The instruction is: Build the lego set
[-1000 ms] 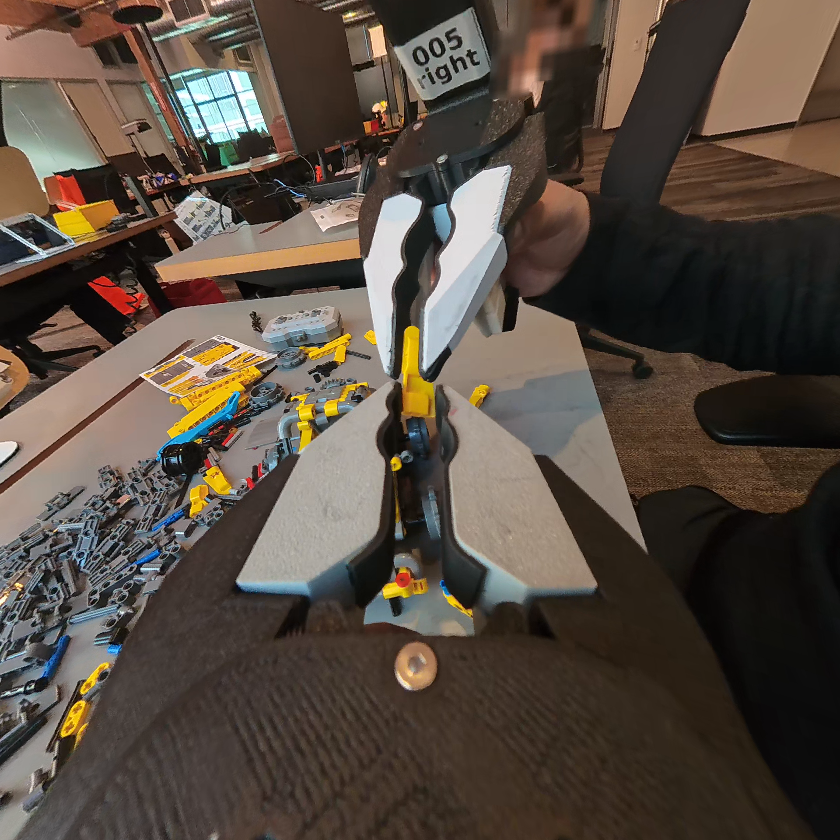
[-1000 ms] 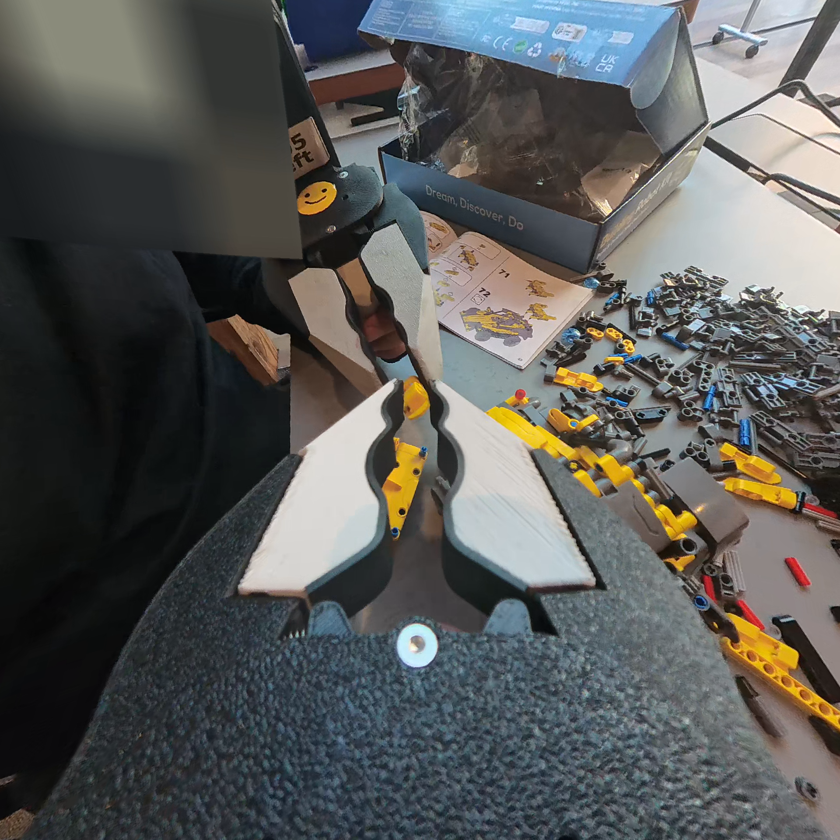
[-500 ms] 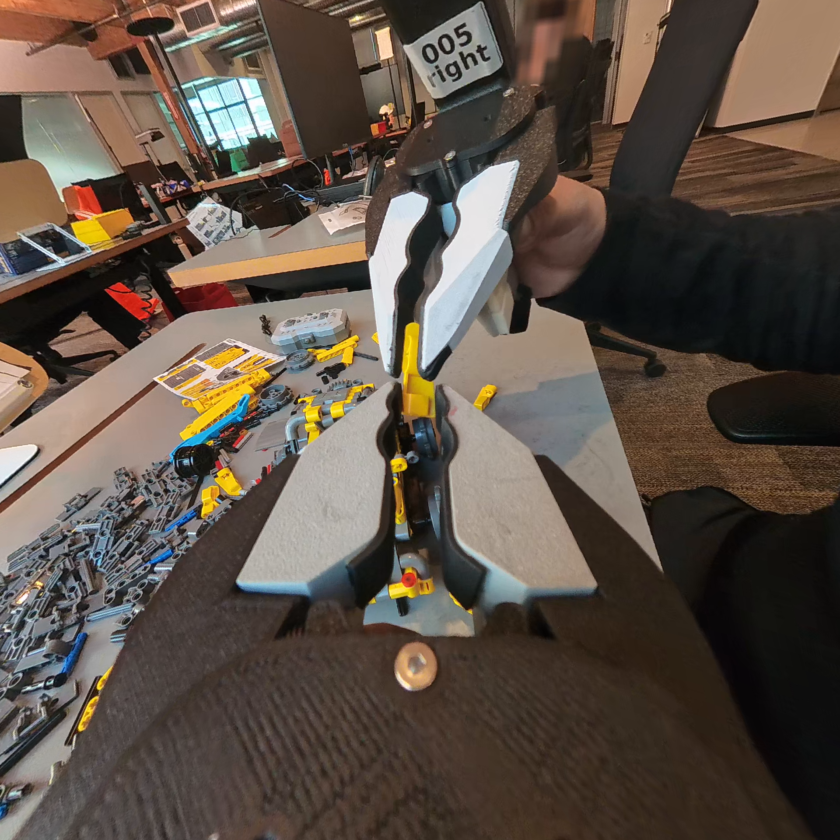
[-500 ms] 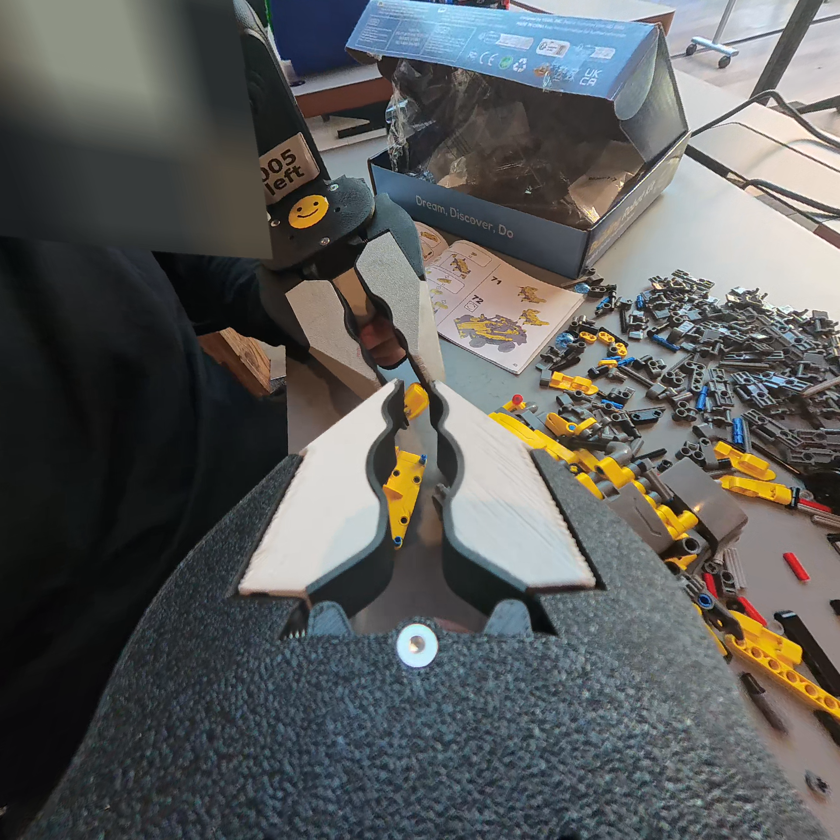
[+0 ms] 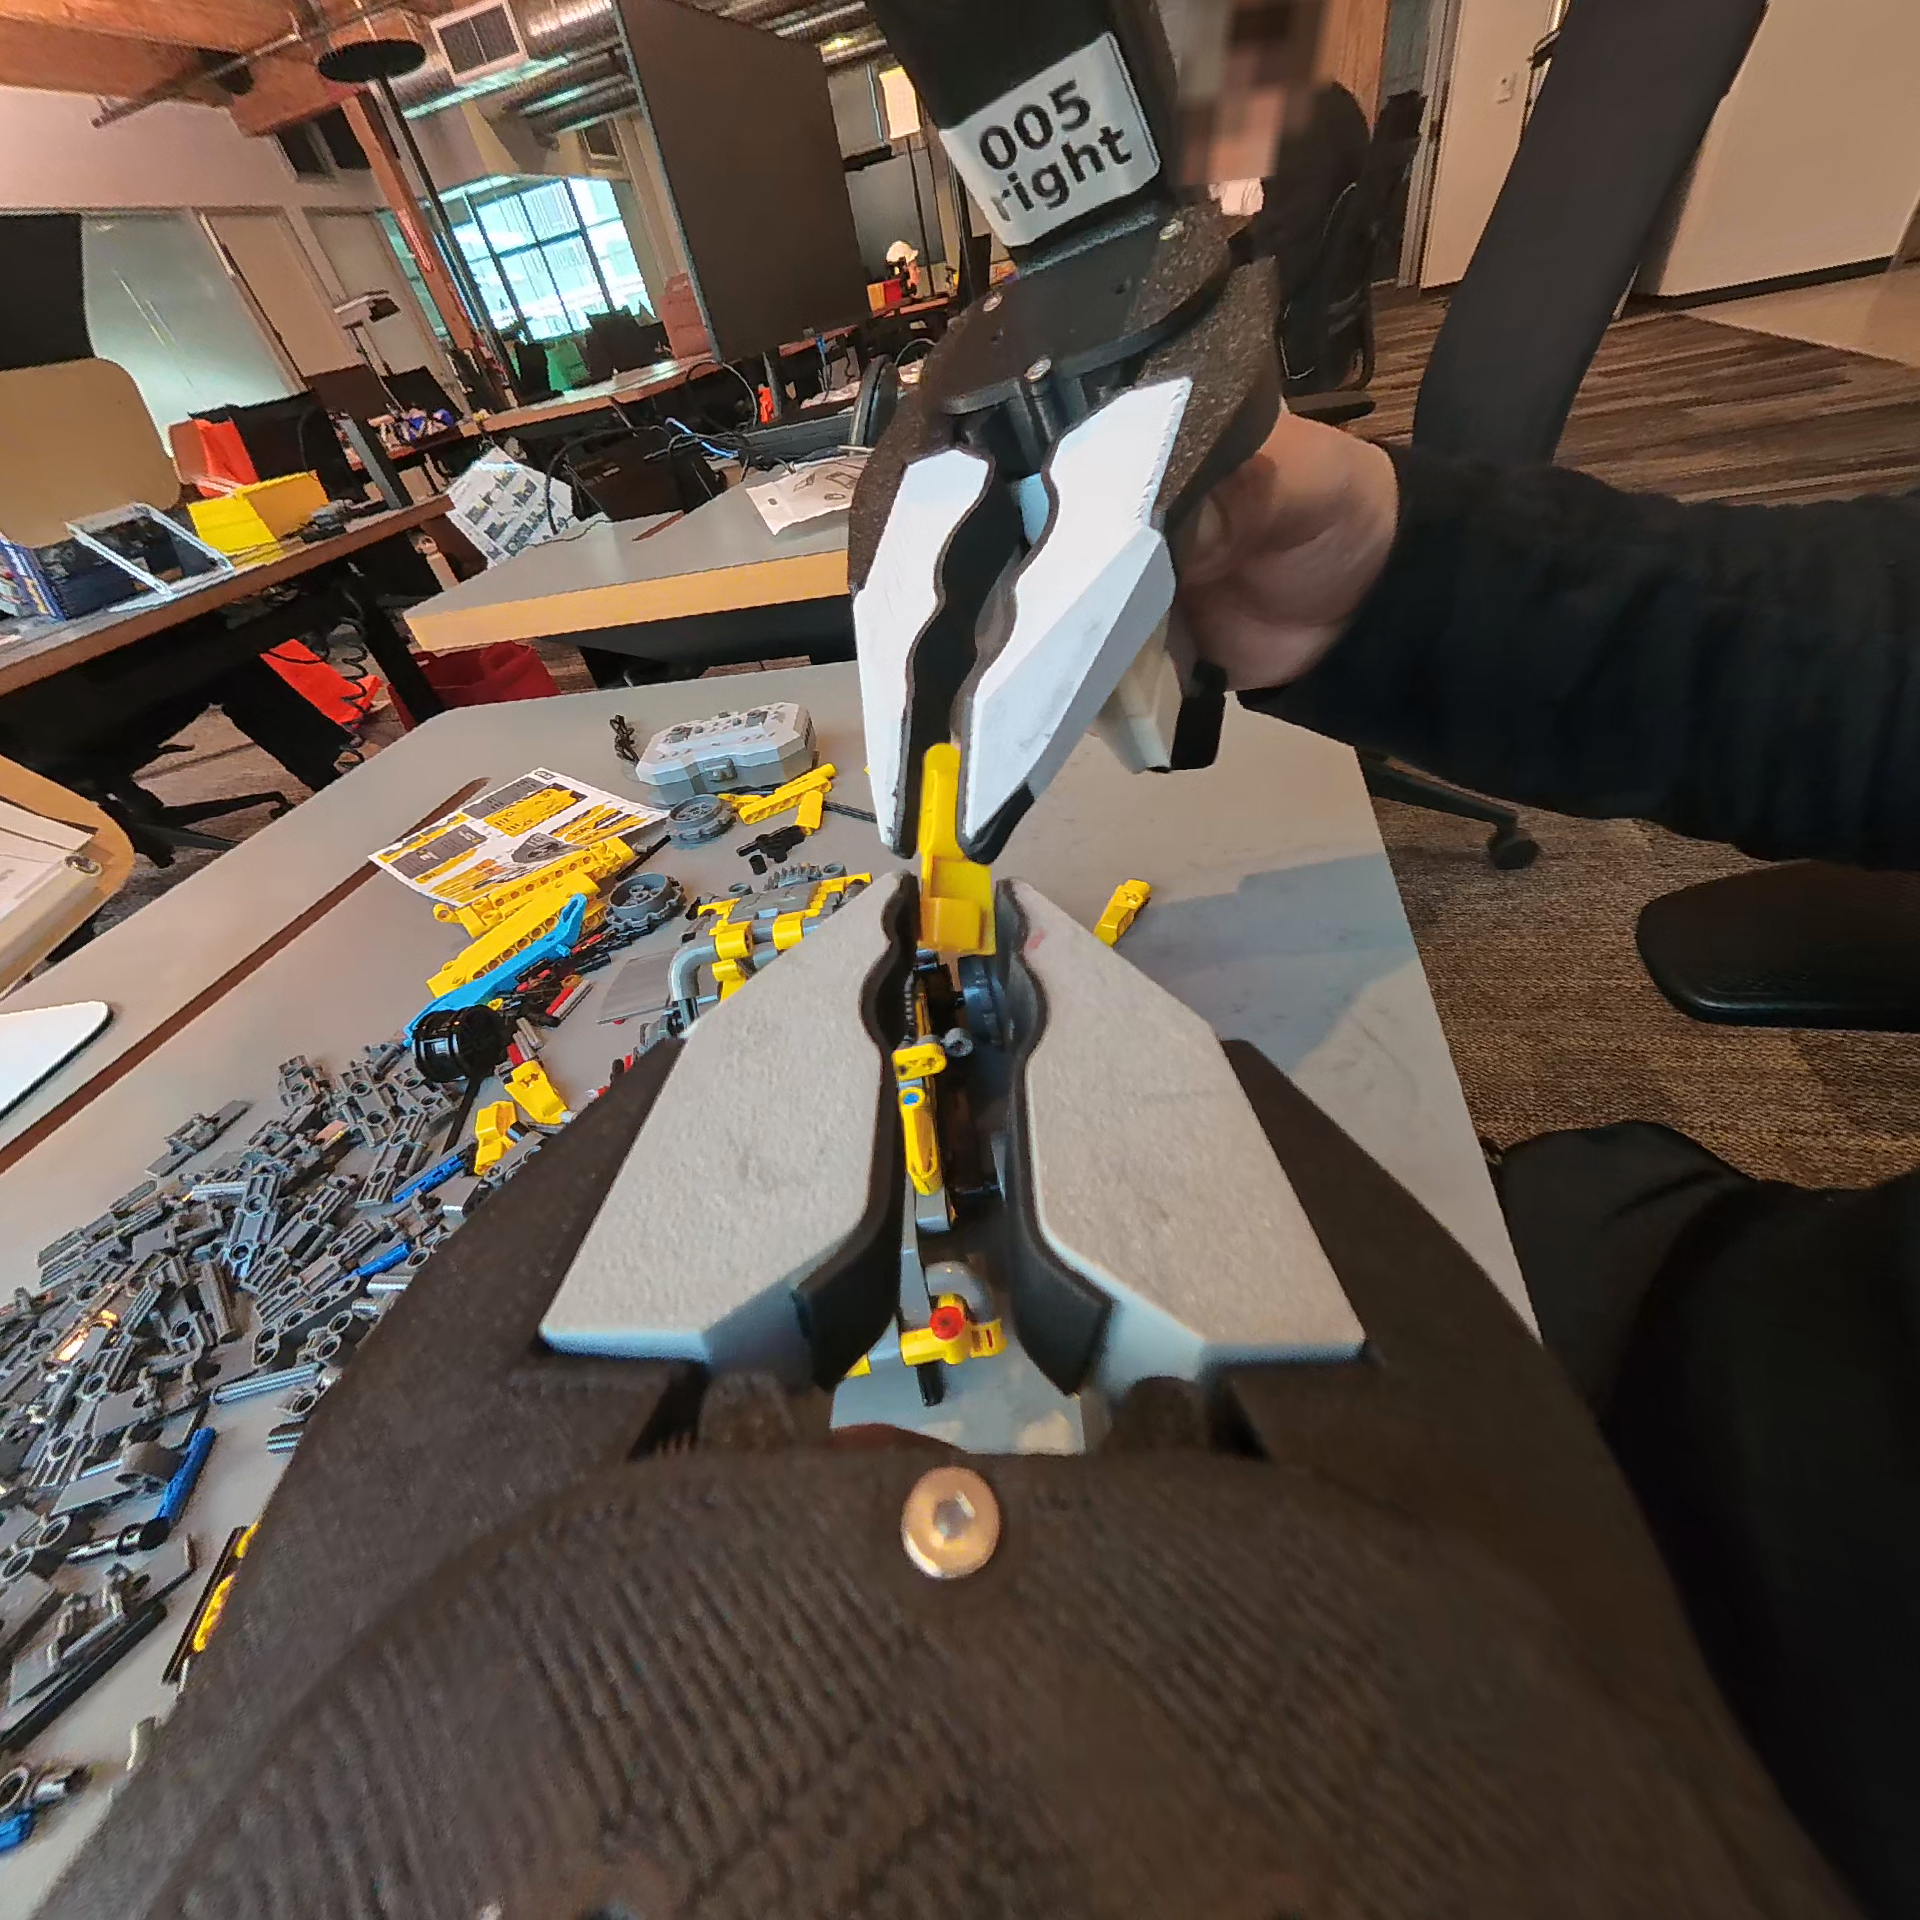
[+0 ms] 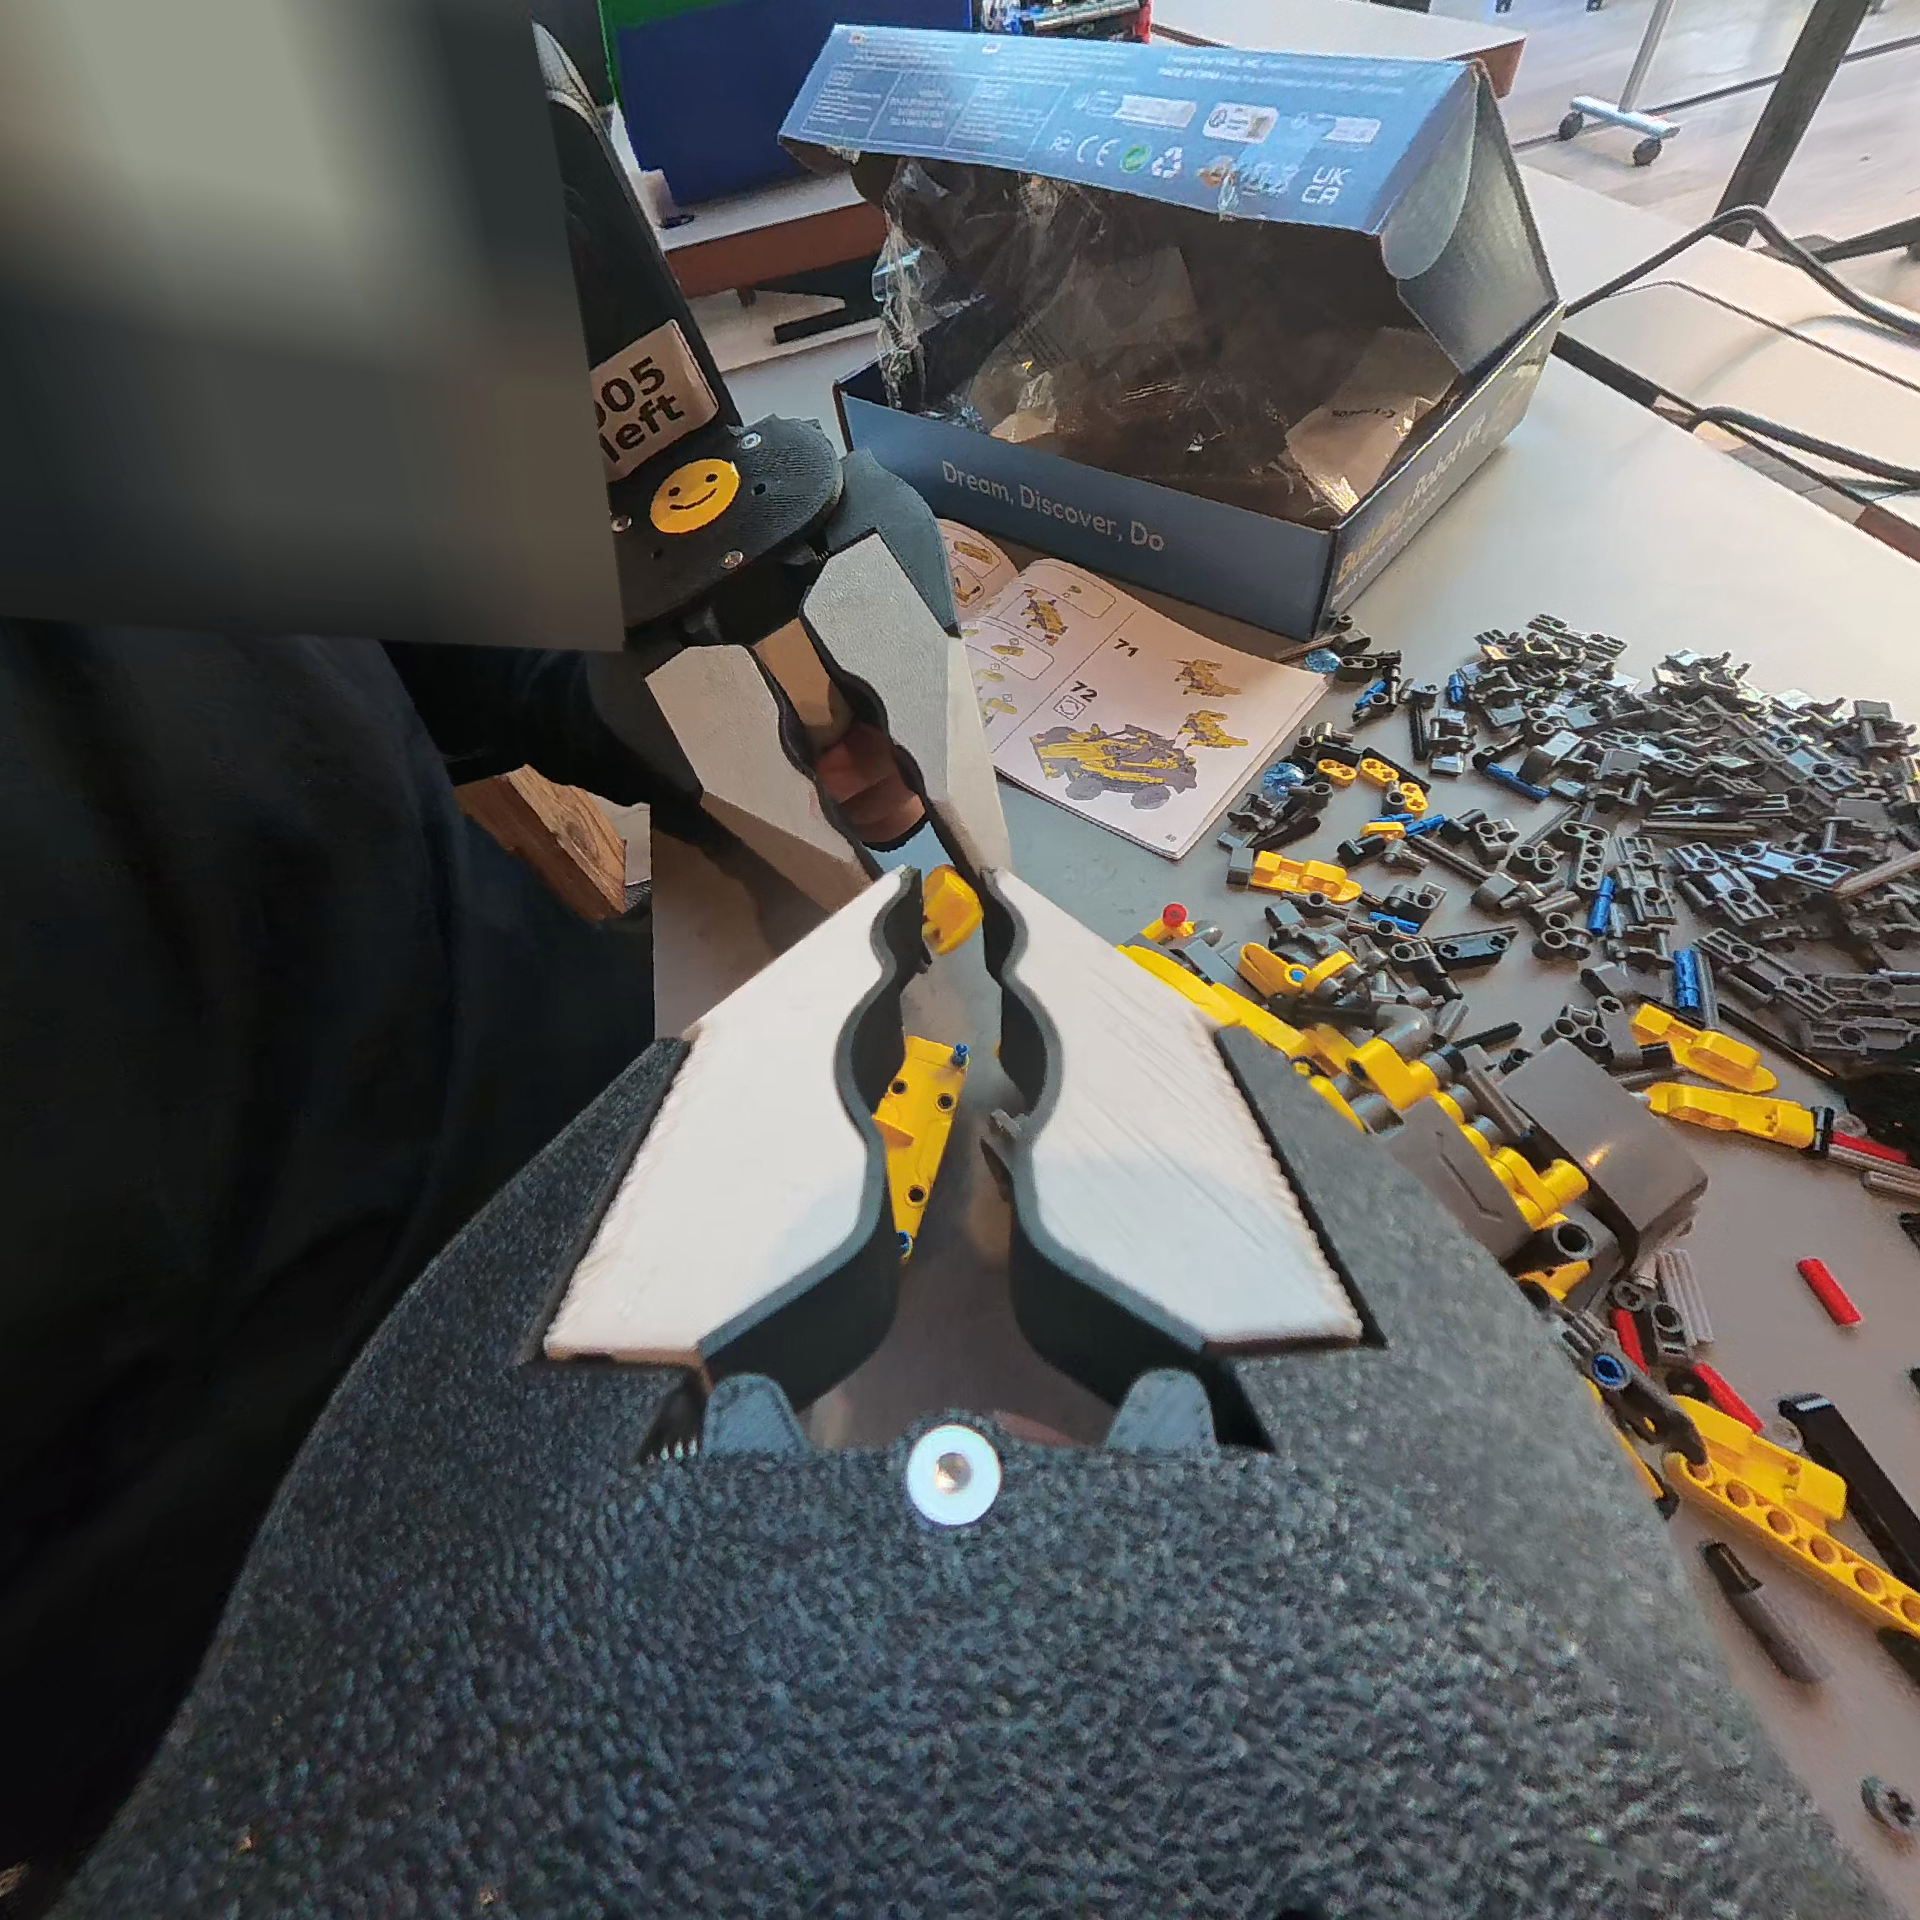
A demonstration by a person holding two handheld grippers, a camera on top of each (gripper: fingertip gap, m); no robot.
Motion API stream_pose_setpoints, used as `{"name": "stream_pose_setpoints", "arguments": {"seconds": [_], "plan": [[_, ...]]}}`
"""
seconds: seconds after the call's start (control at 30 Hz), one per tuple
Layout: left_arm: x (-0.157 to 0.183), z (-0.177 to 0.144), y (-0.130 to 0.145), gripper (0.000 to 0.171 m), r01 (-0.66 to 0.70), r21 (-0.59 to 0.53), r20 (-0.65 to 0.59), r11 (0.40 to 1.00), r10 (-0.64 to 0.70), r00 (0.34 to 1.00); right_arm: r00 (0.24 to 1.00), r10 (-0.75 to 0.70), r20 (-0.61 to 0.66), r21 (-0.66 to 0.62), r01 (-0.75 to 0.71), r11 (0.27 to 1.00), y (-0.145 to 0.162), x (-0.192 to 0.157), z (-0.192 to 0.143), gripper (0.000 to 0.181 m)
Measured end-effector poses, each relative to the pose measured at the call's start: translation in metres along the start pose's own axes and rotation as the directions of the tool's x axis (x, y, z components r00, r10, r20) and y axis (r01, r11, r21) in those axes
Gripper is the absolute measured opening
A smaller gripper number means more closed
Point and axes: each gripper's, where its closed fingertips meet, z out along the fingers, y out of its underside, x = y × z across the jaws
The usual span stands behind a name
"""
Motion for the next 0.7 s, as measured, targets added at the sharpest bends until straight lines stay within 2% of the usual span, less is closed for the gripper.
{"name": "stream_pose_setpoints", "arguments": {"seconds": [0.23, 0.33, 0.5, 0.7], "plan": [[-0.006, -0.003, -0.002, 0.011, 0.016, 0.008, 0.017, 1.0, -0.016, 1.0, 0.998, 0.02, -0.063, 0.037, -0.017, 0.999, -0.008, 0.009, -0.021, 0.012], [-0.005, -0.003, -0.003, 0.011, 0.015, 0.009, 0.013, 1.0, -0.015, 1.0, 0.994, 0.017, -0.109, 0.014, -0.016, 1.0, -0.001, 0.012, -0.033, 0.013], [-0.002, 0.0, 0.001, 0.011, 0.005, -0.009, 0.006, 1.0, -0.005, 1.0, 0.983, 0.074, -0.168, -0.045, -0.082, 0.996, 0.033, 0.017, -0.057, 0.017], [-0.007, 0.0, 0.005, 0.011, 0.02, -0.018, 0.012, 1.0, -0.02, 1.0, 0.936, 0.166, -0.309, -0.139, -0.217, 0.966, 0.099, 0.03, -0.099, 0.02]]}}
